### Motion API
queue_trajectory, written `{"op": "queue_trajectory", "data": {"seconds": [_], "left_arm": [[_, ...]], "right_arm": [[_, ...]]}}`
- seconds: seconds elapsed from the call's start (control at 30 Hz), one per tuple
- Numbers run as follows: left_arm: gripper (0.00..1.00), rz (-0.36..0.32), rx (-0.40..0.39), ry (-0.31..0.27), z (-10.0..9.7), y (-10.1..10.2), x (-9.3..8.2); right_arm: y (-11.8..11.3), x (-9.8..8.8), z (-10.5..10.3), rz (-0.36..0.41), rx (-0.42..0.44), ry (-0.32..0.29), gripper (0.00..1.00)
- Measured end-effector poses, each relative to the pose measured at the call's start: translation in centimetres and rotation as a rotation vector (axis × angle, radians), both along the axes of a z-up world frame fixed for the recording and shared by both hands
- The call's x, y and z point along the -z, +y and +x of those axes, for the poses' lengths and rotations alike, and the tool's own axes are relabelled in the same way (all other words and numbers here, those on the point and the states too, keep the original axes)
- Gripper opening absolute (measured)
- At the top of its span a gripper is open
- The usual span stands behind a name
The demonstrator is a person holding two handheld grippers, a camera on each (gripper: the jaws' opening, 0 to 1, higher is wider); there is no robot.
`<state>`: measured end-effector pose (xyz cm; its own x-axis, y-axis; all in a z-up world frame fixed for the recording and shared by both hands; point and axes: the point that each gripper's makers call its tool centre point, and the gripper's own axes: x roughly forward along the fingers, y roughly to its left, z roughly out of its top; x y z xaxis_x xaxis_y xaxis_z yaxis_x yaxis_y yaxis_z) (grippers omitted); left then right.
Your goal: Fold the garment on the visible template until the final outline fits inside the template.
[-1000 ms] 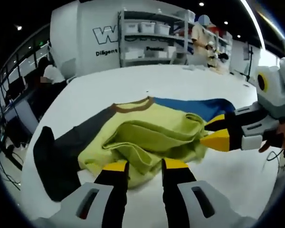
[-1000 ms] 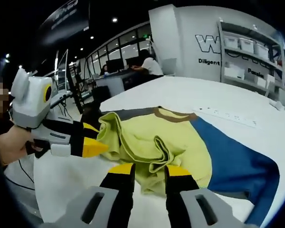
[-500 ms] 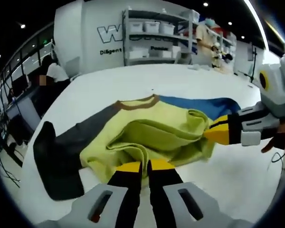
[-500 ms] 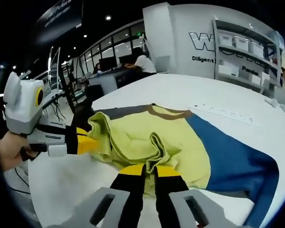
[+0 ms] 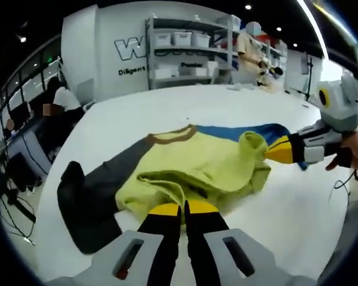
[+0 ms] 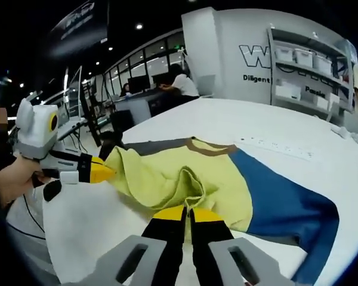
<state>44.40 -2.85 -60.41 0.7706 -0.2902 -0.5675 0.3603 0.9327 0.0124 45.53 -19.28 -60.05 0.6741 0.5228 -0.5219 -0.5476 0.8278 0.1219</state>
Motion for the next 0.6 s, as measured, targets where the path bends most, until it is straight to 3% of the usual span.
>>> {"op": "queue_trajectory", "data": {"seconds": [0.27,0.37,0.53,0.6], "left_arm": [[0.0,-0.004,0.089,-0.001,-2.5,0.6,-1.6],[0.0,0.009,0.128,0.0,-3.5,0.8,-1.9],[0.0,0.059,0.189,-0.002,-5.5,1.6,-3.0],[0.0,0.121,0.216,-0.025,-6.3,2.2,-3.7]], "right_arm": [[-1.6,-3.2,-1.7,0.052,-0.016,-0.011,0.0],[-1.9,-4.0,-2.6,0.038,-0.04,-0.026,0.0],[-2.7,-5.4,-4.9,0.038,-0.084,-0.031,0.0],[-3.0,-5.6,-5.8,0.036,-0.088,-0.037,0.0]]}}
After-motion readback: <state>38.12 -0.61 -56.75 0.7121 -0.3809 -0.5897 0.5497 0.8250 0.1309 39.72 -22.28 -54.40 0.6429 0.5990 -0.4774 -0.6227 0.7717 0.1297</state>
